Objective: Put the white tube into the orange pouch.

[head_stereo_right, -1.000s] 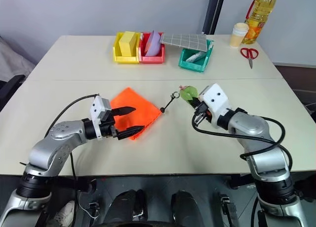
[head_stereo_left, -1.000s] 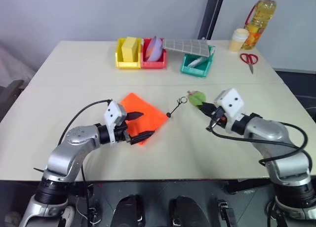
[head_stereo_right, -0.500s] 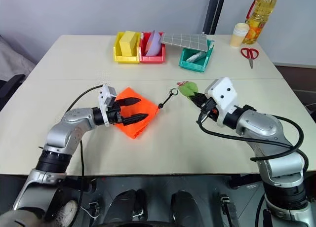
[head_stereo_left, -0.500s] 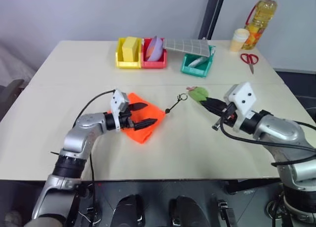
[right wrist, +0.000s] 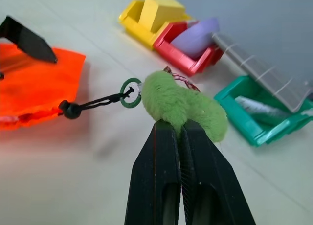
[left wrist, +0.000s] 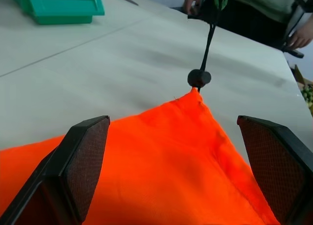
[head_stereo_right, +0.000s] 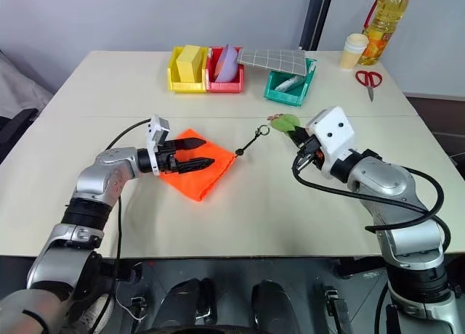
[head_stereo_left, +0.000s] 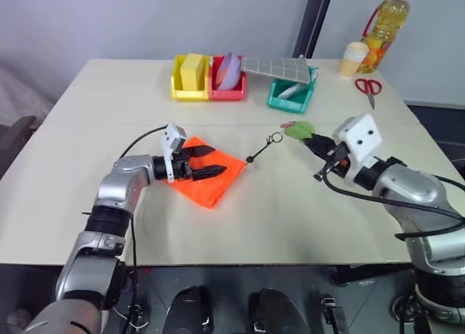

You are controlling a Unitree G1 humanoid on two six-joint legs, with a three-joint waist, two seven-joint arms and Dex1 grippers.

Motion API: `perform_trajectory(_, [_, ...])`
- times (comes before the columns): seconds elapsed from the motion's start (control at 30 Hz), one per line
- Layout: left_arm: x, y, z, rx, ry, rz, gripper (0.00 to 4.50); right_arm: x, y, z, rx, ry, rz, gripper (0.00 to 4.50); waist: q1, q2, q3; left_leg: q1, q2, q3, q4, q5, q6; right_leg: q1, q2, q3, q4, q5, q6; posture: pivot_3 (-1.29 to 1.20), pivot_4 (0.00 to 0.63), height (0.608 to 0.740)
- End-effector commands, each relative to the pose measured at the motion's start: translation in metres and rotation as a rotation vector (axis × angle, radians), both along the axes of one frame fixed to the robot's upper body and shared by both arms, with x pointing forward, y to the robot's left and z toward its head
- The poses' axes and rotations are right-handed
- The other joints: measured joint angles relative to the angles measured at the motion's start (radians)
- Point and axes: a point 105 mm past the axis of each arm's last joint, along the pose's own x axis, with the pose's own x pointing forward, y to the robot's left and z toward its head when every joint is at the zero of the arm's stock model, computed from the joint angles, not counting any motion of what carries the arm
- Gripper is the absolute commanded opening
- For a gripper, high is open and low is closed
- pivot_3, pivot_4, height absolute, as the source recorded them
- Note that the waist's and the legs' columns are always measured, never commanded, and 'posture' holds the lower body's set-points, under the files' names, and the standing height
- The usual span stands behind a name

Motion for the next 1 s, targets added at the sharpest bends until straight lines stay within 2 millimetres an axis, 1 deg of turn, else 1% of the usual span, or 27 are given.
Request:
perform_trajectory(0.03, [0.004, -0.006, 0.013, -0.023, -0.046, 0.003, 4.47, -0.001, 0.001, 0.018, 0.009, -0.079, 0.004, 0.00, 0.000, 0.000, 0.000, 0.000, 0.000, 0.000, 0.000, 0.000, 0.000, 0.000, 0.000, 0.000, 0.000, 0.000, 0.000, 0.00, 0.150, 0.740])
perform_trajectory(0.13, [0.002, -0.011, 0.014, -0.031, -0.053, -0.006, 4.47, -0.002, 0.005, 0.023, 0.025, -0.097, 0.021, 0.00, -0.001, 0.000, 0.000, 0.000, 0.000, 0.000, 0.000, 0.000, 0.000, 0.000, 0.000, 0.000, 0.000, 0.000, 0.000, 0.00, 0.150, 0.740])
perform_trajectory(0.27, [0.000, -0.017, 0.011, -0.032, -0.068, 0.000, 4.47, -0.007, 0.015, 0.036, 0.071, -0.133, 0.077, 0.00, -0.004, 0.000, 0.000, 0.000, 0.000, 0.000, 0.000, 0.000, 0.000, 0.000, 0.000, 0.000, 0.001, 0.000, 0.000, 0.00, 0.150, 0.740])
perform_trajectory(0.37, [-0.001, -0.019, 0.015, -0.042, -0.116, 0.027, 4.47, -0.007, 0.020, 0.039, 0.076, -0.137, 0.092, 0.00, -0.003, 0.000, 0.000, 0.000, 0.000, 0.000, 0.000, 0.000, 0.000, 0.000, 0.000, 0.000, 0.001, 0.000, 0.001, 0.00, 0.150, 0.740])
perform_trajectory(0.43, [0.002, -0.018, 0.020, -0.013, -0.218, 0.076, 4.47, -0.006, 0.021, 0.039, 0.077, -0.136, 0.094, 0.00, -0.001, 0.000, 0.000, 0.000, 0.000, 0.000, 0.000, 0.000, 0.000, 0.000, 0.000, 0.000, 0.001, 0.000, 0.001, 0.00, 0.150, 0.740])
perform_trajectory(0.5, [0.003, -0.019, 0.024, 0.089, -0.402, 0.140, 4.47, -0.006, 0.021, 0.037, 0.076, -0.132, 0.096, 0.00, -0.001, 0.000, 0.000, 0.000, 0.000, 0.000, 0.000, 0.000, 0.000, 0.000, 0.000, 0.000, 0.001, 0.000, 0.001, 0.00, 0.150, 0.740])
perform_trajectory(0.57, [0.001, -0.022, 0.030, 0.111, -0.501, 0.183, 4.47, -0.006, 0.022, 0.037, 0.078, -0.128, 0.098, 0.00, -0.001, 0.000, 0.000, 0.000, 0.000, 0.000, 0.000, 0.000, 0.000, 0.000, 0.000, 0.000, 0.001, 0.000, 0.001, 0.00, 0.150, 0.740])
perform_trajectory(0.6, [-0.004, -0.027, 0.030, 0.162, -0.589, 0.192, 4.47, -0.006, 0.022, 0.036, 0.081, -0.124, 0.100, 0.00, -0.001, 0.000, 0.000, 0.000, 0.000, 0.000, 0.000, 0.000, 0.000, 0.000, 0.000, 0.000, 0.001, 0.000, 0.001, 0.00, 0.150, 0.740])
perform_trajectory(0.67, [-0.012, -0.034, 0.029, 0.218, -0.696, 0.201, 4.47, -0.005, 0.023, 0.035, 0.084, -0.119, 0.104, 0.00, 0.000, 0.000, 0.000, 0.000, 0.000, 0.000, 0.000, 0.000, 0.000, 0.000, 0.000, 0.000, 0.001, 0.000, 0.001, 0.00, 0.150, 0.740])
perform_trajectory(0.77, [-0.022, -0.046, 0.027, 0.193, -0.724, 0.279, 4.47, -0.004, 0.025, 0.033, 0.089, -0.109, 0.121, 0.00, 0.001, 0.000, 0.000, 0.000, 0.000, 0.000, 0.000, 0.000, 0.000, 0.001, 0.000, 0.000, 0.001, 0.000, 0.001, 0.00, 0.150, 0.740])
perform_trajectory(0.8, [-0.024, -0.049, 0.027, 0.171, -0.708, 0.301, 4.47, -0.004, 0.025, 0.033, 0.090, -0.108, 0.124, 0.00, 0.001, 0.000, 0.000, 0.000, 0.000, 0.000, 0.000, 0.000, 0.000, 0.001, 0.000, 0.000, 0.001, 0.000, 0.001, 0.00, 0.150, 0.740])
perform_trajectory(0.87, [-0.032, -0.062, 0.019, 0.140, -0.653, 0.325, 4.47, -0.003, 0.028, 0.033, 0.094, -0.105, 0.142, 0.00, 0.000, 0.000, 0.000, 0.000, 0.000, 0.000, 0.001, 0.000, 0.000, 0.001, 0.000, 0.000, 0.001, 0.000, 0.001, 0.00, 0.150, 0.740])
perform_trajectory(0.93, [-0.032, -0.069, 0.013, 0.145, -0.629, 0.385, 4.47, -0.002, 0.032, 0.033, 0.101, -0.102, 0.163, 0.00, 0.000, 0.000, 0.000, 0.000, 0.000, 0.000, 0.001, 0.000, 0.000, 0.001, 0.000, 0.000, 0.001, 0.000, 0.001, 0.00, 0.150, 0.740])
perform_trajectory(1.0, [-0.031, -0.072, 0.011, 0.143, -0.617, 0.424, 4.47, -0.002, 0.034, 0.034, 0.102, -0.101, 0.177, 0.00, 0.000, 0.000, 0.000, 0.001, 0.000, 0.000, 0.001, 0.000, 0.000, 0.001, 0.000, 0.000, 0.001, 0.001, 0.001, 0.00, 0.150, 0.740])
